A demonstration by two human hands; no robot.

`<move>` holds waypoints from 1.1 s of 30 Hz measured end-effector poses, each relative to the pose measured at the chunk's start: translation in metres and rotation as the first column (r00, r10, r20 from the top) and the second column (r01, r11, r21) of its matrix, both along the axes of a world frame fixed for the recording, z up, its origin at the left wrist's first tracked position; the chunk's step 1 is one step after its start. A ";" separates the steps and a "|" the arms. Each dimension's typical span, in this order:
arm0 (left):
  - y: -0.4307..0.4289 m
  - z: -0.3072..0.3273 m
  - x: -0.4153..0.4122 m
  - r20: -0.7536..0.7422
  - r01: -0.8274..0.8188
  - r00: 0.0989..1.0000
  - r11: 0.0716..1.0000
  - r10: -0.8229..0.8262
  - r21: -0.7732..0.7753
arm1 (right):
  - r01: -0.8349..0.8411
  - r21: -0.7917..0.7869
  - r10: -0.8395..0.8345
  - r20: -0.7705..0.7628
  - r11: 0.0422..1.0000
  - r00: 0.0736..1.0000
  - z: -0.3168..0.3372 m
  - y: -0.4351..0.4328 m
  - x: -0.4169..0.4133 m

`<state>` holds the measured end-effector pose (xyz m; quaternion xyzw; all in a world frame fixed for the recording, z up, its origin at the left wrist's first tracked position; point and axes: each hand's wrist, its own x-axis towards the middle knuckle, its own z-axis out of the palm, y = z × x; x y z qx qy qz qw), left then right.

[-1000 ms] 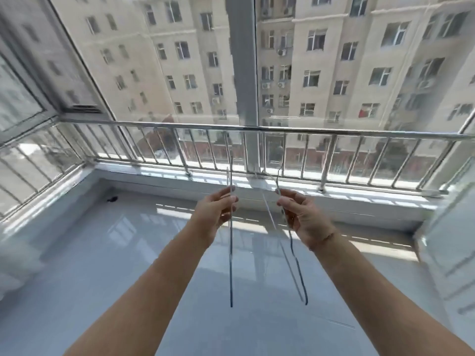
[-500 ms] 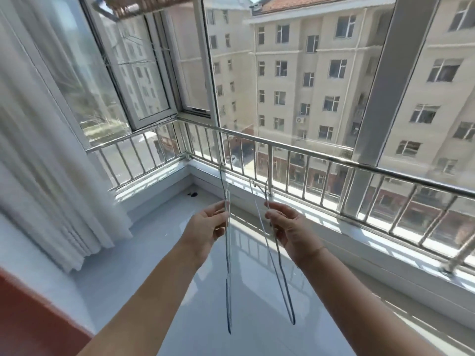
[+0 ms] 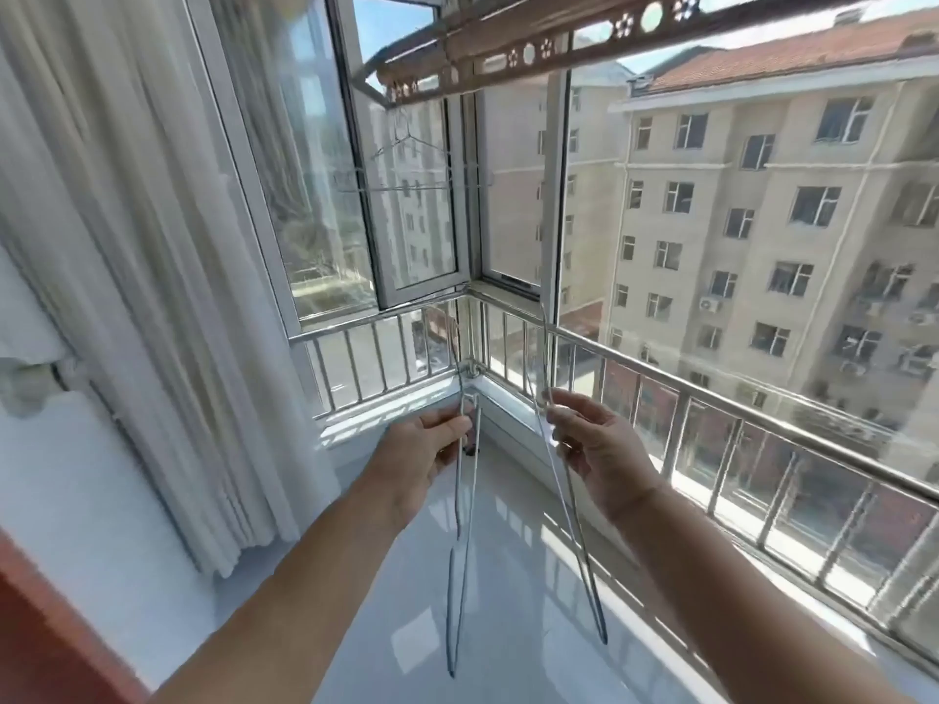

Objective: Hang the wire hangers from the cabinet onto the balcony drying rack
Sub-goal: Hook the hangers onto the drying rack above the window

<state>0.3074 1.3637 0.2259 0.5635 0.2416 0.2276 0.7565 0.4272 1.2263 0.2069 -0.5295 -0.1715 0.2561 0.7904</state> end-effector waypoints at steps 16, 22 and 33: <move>0.279 0.099 0.138 0.055 0.095 0.993 0.976 -0.107 0.197 | 0.078 0.131 -0.087 0.062 0.988 0.994 0.086 0.262 0.121; 0.350 0.124 0.209 0.126 0.140 0.979 0.975 -0.162 0.170 | 0.131 0.146 -0.149 0.123 0.981 0.981 0.119 0.321 0.176; 0.441 0.168 0.336 0.252 0.250 0.926 0.957 -0.280 0.145 | 0.279 0.225 -0.331 0.240 0.934 0.913 0.162 0.398 0.290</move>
